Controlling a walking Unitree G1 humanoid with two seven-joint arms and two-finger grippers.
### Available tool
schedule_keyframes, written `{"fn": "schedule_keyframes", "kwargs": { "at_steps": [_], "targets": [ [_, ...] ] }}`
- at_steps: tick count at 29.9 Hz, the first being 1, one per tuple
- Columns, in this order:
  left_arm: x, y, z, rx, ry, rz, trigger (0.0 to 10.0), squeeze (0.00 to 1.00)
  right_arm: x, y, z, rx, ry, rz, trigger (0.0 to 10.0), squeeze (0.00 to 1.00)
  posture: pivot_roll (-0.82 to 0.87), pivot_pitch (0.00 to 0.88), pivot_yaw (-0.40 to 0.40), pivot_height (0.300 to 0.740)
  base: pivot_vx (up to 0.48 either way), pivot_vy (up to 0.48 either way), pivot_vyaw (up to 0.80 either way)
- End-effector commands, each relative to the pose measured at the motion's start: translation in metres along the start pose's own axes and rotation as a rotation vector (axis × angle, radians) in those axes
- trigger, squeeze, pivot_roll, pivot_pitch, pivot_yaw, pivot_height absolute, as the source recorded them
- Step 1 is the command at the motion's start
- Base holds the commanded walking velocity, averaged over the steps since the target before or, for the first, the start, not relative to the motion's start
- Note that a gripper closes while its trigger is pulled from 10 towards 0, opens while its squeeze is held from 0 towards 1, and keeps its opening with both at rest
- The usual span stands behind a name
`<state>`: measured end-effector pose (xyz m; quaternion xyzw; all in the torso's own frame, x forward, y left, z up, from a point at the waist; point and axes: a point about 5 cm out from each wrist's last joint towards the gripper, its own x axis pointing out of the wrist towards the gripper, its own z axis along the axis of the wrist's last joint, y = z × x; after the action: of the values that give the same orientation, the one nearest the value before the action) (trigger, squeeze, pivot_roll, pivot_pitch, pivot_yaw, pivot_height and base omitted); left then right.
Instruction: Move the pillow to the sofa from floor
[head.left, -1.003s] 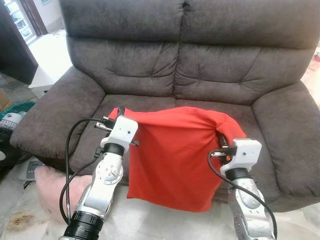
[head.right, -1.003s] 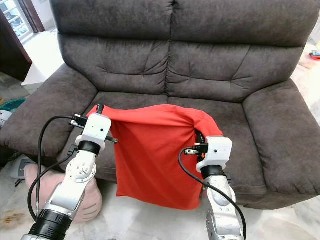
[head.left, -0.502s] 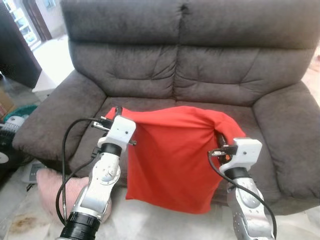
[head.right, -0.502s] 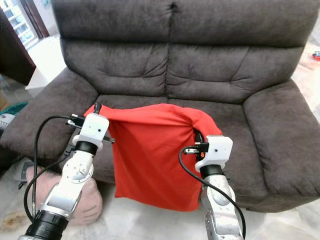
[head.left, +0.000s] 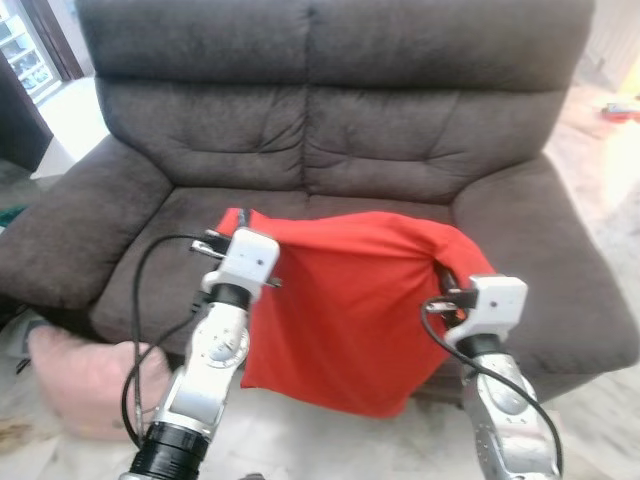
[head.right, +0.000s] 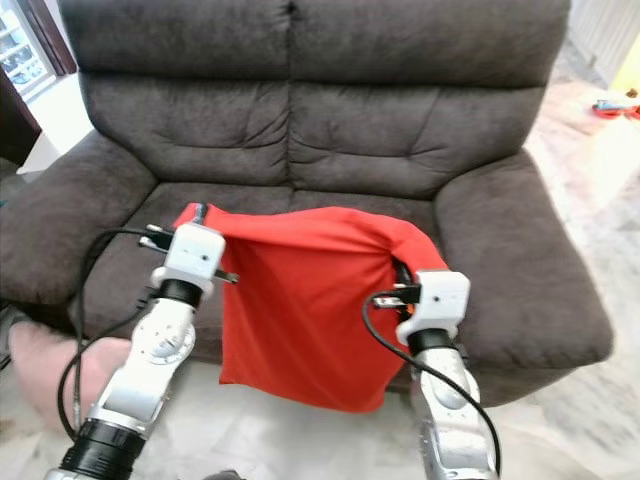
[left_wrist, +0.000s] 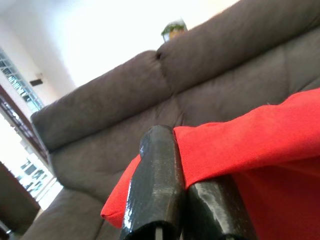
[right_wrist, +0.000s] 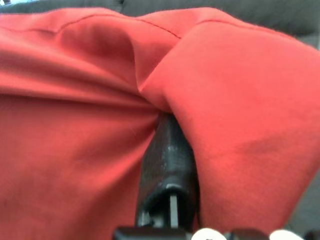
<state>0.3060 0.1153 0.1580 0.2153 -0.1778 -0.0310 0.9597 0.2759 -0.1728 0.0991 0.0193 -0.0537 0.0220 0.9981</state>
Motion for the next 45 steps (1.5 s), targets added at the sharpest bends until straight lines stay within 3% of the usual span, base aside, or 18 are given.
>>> {"fn": "schedule_keyframes", "kwargs": {
  "at_steps": [1,9,15,20,26,28,38,42,45],
  "targets": [
    [0.003,0.015,0.006,0.015,-0.037,0.048,10.0,0.00,0.008,0.001,0.023,0.006,-0.108,-0.010,10.0,0.00,0.12,0.042,0.014,0.740,0.000,-0.270,-0.80],
    [0.002,0.016,0.004,0.012,-0.027,0.058,10.0,0.00,0.009,0.001,0.024,-0.010,-0.112,-0.009,10.0,0.00,0.12,0.053,0.009,0.740,0.000,0.000,-0.10],
    [0.003,0.036,0.004,0.092,-0.038,0.141,10.0,0.00,0.013,0.003,0.030,-0.022,-0.134,0.010,10.0,0.00,0.12,0.056,0.002,0.740,0.000,0.000,0.00],
    [0.004,0.040,0.016,0.142,-0.107,0.127,10.0,0.00,0.014,0.006,0.034,-0.034,-0.146,0.027,10.0,0.00,0.12,0.057,0.001,0.740,0.000,0.000,0.00],
    [0.000,0.037,0.010,0.023,-0.069,0.086,10.0,0.00,0.014,0.009,0.036,-0.057,-0.150,0.044,10.0,0.00,0.12,0.061,-0.004,0.740,0.000,0.000,0.00],
    [-0.001,0.034,0.006,-0.063,-0.042,0.078,10.0,0.00,0.013,0.010,0.036,-0.056,-0.151,0.049,10.0,0.00,0.11,0.063,-0.005,0.740,0.000,0.000,0.00],
    [-0.002,0.024,0.013,-0.080,-0.062,0.037,10.0,0.00,0.013,0.012,0.041,-0.070,-0.164,0.061,10.0,0.00,0.11,0.070,-0.009,0.740,0.000,0.000,0.00],
    [-0.001,0.025,0.017,-0.065,-0.079,0.036,10.0,0.00,0.014,0.013,0.045,-0.076,-0.176,0.067,10.0,0.00,0.11,0.070,-0.010,0.740,0.000,0.000,0.00],
    [0.003,0.033,0.029,-0.020,-0.130,0.056,10.0,0.00,0.018,0.014,0.061,-0.078,-0.239,0.065,10.0,0.00,0.12,0.069,-0.008,0.740,0.000,0.000,0.00]
  ]
}}
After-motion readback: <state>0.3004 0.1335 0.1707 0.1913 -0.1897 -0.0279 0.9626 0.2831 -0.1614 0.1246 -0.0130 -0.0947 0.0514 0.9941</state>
